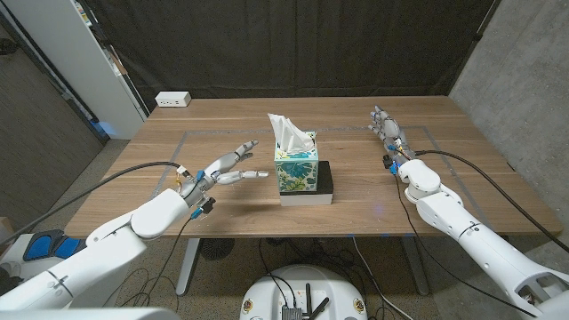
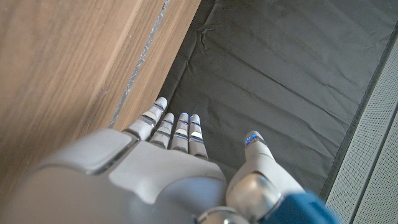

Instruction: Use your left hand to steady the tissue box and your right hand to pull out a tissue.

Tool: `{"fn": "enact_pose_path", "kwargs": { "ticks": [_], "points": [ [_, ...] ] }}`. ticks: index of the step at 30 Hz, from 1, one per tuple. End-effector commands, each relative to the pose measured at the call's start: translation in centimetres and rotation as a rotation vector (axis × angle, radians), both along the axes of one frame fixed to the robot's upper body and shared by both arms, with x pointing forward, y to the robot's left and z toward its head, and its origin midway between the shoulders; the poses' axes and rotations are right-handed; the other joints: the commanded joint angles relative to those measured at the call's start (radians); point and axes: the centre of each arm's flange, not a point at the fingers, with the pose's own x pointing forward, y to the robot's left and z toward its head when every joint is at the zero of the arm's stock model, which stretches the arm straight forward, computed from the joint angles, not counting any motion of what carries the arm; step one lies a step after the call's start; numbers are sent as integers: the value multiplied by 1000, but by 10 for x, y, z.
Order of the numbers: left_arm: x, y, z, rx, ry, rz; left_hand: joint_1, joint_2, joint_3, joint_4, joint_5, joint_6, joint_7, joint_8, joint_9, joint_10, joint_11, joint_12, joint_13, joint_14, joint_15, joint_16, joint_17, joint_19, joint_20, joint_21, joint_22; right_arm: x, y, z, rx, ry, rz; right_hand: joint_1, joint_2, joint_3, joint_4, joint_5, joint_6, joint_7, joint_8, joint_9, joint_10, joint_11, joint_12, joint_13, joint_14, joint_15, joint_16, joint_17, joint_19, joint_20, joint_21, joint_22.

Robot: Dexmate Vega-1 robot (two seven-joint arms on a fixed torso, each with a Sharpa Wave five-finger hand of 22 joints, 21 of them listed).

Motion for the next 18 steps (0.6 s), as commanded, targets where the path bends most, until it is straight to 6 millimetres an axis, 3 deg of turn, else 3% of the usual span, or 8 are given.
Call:
{"fn": "enact_pose_path", "kwargs": {
  "ticks": [1,18],
  "points": [
    [10,-17,13,59,20,-84,24,1,-12,-4,10,-204,-8,8,1,-136,-10,9,0,-57,-4,7,1,19,3,8,2,-7,-1,0,-14,-14,-12,-5,7,3,-4,-2,4,6,3,3,7,5,2,1,6,9,2,-1,3,6,1,2],
    [23,-38,22,84,18,-173,58,8,-30,-3,15,-149,-29,17,2,-86,-11,9,-1,-12,-10,4,0,60,1,10,2,-18,-2,-2,-39,-35,-28,-6,6,1,-8,-3,4,7,3,3,7,4,2,1,5,8,1,-3,3,7,1,2]
  ]
}}
